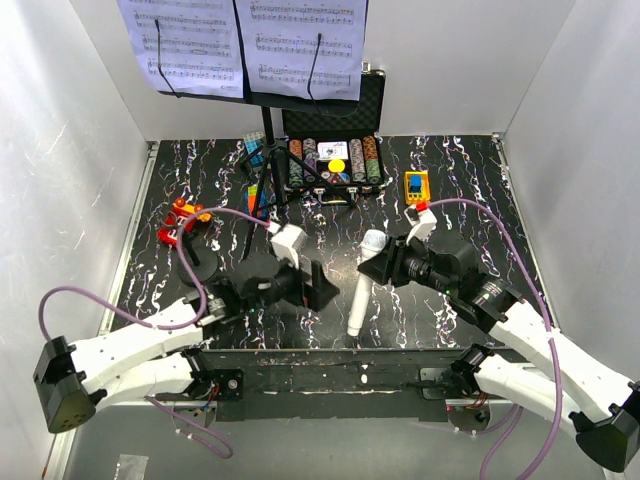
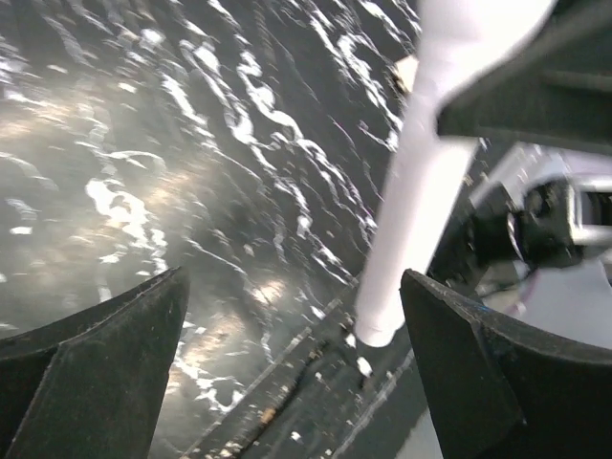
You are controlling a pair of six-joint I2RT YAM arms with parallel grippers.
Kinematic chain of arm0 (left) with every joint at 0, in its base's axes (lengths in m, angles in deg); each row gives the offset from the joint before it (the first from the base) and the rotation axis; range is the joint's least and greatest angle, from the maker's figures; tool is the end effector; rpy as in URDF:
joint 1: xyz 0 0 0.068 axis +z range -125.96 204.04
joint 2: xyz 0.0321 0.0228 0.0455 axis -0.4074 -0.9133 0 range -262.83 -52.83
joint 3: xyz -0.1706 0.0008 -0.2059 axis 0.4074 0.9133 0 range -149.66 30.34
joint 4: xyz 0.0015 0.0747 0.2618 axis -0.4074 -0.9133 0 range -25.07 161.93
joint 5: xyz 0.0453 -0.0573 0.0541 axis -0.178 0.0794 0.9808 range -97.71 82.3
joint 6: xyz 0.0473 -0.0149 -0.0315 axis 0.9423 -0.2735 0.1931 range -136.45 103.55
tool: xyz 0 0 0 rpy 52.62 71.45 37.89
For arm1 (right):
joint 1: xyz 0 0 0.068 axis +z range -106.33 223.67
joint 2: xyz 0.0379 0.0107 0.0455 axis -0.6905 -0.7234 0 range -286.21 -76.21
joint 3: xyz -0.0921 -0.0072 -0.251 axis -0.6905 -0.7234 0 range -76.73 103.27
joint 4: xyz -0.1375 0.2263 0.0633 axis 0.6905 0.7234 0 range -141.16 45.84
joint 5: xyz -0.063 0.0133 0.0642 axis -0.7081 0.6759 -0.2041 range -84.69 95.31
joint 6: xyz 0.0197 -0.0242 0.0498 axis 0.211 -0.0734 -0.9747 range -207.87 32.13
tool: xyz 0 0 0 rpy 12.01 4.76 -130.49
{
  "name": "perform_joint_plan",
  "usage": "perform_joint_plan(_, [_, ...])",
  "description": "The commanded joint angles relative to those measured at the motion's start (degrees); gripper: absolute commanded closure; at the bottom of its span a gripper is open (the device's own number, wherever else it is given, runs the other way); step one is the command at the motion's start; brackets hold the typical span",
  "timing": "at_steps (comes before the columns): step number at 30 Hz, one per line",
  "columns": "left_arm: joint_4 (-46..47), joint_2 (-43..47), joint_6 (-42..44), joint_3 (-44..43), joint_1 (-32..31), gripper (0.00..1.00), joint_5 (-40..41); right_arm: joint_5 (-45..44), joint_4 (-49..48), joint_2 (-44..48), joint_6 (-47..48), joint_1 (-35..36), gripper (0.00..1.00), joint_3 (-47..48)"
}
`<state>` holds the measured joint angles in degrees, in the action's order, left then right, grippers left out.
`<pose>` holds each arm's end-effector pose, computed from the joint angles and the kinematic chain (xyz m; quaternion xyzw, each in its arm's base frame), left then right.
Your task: Pack up the instrument practice props
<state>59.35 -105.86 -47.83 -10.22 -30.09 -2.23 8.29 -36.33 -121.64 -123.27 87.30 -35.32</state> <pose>0.1401 -0.1868 0.2738 0.1411 0.8311 -0.3345 0.4212 0.1498 0.1459 0.3018 -0.0735 0.8099 0.3864 0.4352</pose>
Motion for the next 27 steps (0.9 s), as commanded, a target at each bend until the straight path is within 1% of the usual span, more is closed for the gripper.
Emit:
perform_joint_plan(1, [19.75,-1.19,-3.15,4.77,-5.45,0.07,-7.15,9.23,-7.45,0.17,-6.43,-1.27,0.99,1.48])
perform_joint_plan(3, [28.09,-0.32,-5.35,8.37,-6.51,0.06,-7.50,8.88,-7.36,-0.53,-7.66,-1.27,0.99,2.09])
perform_joint_plan(4, [30.66,-0.40,-6.23,9.17,-6.86,0.04,-7.41,9.06,-7.36,-0.89,-8.02,-1.27,0.99,2.36])
perform_joint_plan(6, [30.52,-1.36,-5.20,8.57,-7.39,0.02,-7.49,10.02,-7.71,-1.41,-8.98,-1.19,0.99,2.71])
perform_joint_plan(8, [29.28,-3.03,-4.14,6.90,-8.18,0.02,-8.02,11.16,-8.94,-1.94,-10.30,-1.19,0.99,2.89])
perform_joint_plan(12, [32.00,-4.88,-3.61,6.89,-10.11,0.02,-7.77,12.66,-10.17,-3.35,-12.67,-1.27,0.99,3.07])
perform_joint_plan(14, [30.87,-6.11,-2.99,6.46,-10.99,0.05,-7.41,13.10,-11.48,-3.26,-13.73,-1.27,0.99,2.71])
perform_joint_plan(20, [29.89,-5.94,-2.11,7.94,-11.88,0.31,-6.44,14.33,-12.02,-3.00,-13.91,-1.27,0.99,3.33])
perform_joint_plan(21, [29.55,-5.59,-2.11,8.21,-11.88,0.38,-6.27,14.42,-12.19,-2.91,-13.65,-1.27,0.99,3.33])
perform_joint_plan(22, [29.28,-5.15,-1.94,8.39,-11.88,0.41,-6.27,14.59,-12.37,-2.82,-13.65,-1.27,0.99,3.24])
perform_joint_plan(24, [28.58,-4.19,-1.76,8.82,-11.88,0.54,-6.27,15.21,-12.63,-3.00,-13.38,-1.27,0.99,3.33])
perform_joint_plan(25, [28.57,-3.57,-1.67,9.18,-11.88,0.59,-4.44,15.38,-12.63,-3.09,-13.38,-1.27,0.99,3.33])
perform_joint_plan(27, [28.05,-2.60,-1.67,9.53,-11.88,0.77,-3.46,15.74,-12.72,-3.26,-13.21,-1.27,0.99,3.33])
